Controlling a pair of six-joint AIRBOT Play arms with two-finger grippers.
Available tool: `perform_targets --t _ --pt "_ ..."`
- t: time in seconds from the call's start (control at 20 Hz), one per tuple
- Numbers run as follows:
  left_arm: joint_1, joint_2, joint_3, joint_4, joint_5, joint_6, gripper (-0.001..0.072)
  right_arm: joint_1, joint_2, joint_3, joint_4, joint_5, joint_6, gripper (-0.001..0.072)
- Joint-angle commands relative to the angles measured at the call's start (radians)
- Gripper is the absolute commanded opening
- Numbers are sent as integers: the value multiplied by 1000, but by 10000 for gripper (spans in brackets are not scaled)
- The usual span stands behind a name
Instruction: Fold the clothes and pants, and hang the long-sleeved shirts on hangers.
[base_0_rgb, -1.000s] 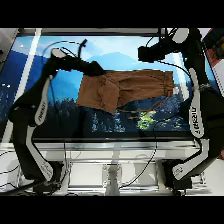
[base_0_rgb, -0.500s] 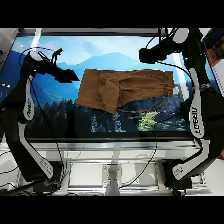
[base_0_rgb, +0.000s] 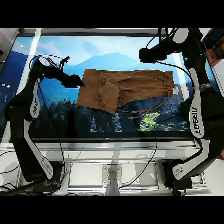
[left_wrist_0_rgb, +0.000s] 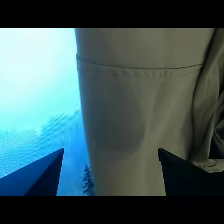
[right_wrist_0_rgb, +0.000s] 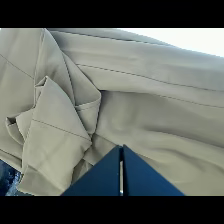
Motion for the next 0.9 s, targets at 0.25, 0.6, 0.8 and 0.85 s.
perform_targets --t 0.25,0.6,0.8,0.85 --pt "-31 -12 -2 -25 4 45 100 0 1 0 0 -1 -15 29" --pt "-42 92 1 -7 -79 59 10 0 3 0 0 4 -22 29" --pt "-33 324 2 251 -253 -43 9 0 4 0 0 39 -21 29" --pt "-44 394 2 349 -241 -74 9 0 4 0 1 51 -21 29"
